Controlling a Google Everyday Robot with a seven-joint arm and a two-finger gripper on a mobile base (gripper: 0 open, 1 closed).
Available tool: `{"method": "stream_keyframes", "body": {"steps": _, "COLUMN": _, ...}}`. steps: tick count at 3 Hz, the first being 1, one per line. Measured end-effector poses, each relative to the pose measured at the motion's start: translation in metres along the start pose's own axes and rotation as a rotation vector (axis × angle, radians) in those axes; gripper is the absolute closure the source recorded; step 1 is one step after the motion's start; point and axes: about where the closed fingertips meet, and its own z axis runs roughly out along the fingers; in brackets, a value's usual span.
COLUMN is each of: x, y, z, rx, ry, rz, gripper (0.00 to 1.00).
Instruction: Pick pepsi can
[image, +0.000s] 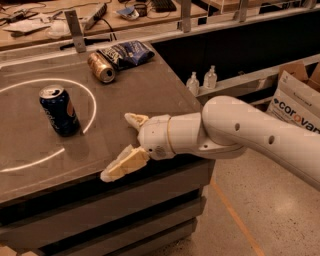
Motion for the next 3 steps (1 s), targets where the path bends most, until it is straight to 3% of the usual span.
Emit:
{"method": "stream_keyframes", "body": {"steps": 1, "x": 0.012, "y": -0.020, "z": 0.025, "rx": 0.038, "ry": -0.047, "rz": 0.013, "gripper": 0.00}}
{"method": "stream_keyframes", "body": {"steps": 2, "x": -0.027, "y": -0.045, "z": 0.017, "rx": 0.096, "ry": -0.157, "rz": -0.020, "gripper": 0.00}}
{"method": "stream_keyframes", "body": {"steps": 3, "x": -0.059, "y": -0.055, "z": 0.011, "rx": 0.116, "ry": -0.228, "rz": -0.034, "gripper": 0.00}}
